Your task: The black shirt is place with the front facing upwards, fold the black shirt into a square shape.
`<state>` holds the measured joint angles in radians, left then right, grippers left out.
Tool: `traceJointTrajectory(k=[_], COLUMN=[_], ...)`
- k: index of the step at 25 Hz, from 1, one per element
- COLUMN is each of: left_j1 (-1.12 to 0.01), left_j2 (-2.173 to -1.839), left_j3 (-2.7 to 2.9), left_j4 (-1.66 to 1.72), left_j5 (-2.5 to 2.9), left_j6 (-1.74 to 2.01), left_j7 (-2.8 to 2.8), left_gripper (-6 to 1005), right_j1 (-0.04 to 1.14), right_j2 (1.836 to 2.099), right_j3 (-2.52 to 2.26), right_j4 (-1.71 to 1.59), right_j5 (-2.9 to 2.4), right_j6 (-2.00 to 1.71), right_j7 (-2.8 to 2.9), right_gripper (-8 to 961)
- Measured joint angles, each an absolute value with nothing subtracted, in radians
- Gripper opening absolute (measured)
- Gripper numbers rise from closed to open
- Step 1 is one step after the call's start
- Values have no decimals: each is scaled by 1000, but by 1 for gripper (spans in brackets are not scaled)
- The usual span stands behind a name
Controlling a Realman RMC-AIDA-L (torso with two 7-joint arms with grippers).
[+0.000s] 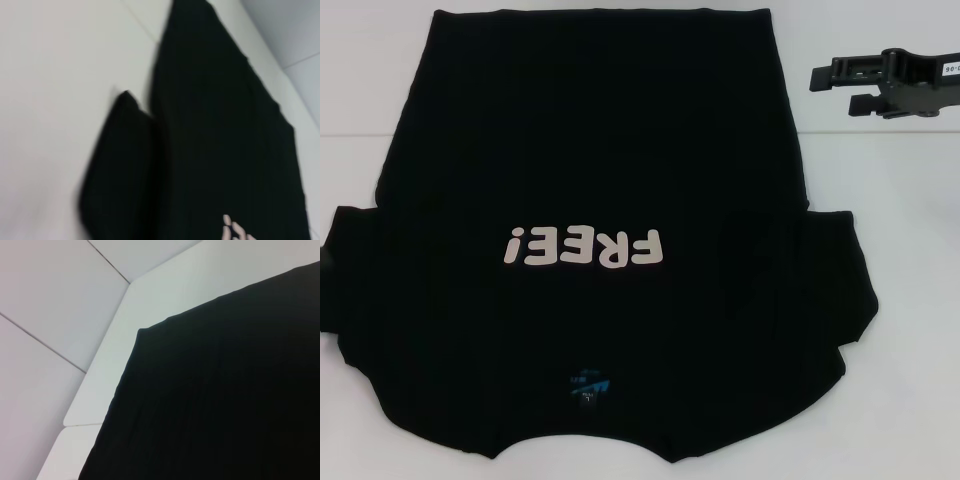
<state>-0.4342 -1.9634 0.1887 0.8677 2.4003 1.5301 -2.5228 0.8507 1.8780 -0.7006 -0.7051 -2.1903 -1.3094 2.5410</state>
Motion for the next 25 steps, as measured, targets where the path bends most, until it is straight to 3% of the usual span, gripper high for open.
traceJointTrajectory(k=[25], left_j1=[-456], left_j2=[-1959], left_j3=[216], left_j4=[725], left_j5=[2426], left_j6=[1276], left_j7=[-2526], left_gripper=[936], right_j1=[854], right_j2=[1879], right_j3=[-694], right_j4=[-702], right_j5=[-2192], right_j6=[-1310], right_j7=[2542], right_gripper=[912])
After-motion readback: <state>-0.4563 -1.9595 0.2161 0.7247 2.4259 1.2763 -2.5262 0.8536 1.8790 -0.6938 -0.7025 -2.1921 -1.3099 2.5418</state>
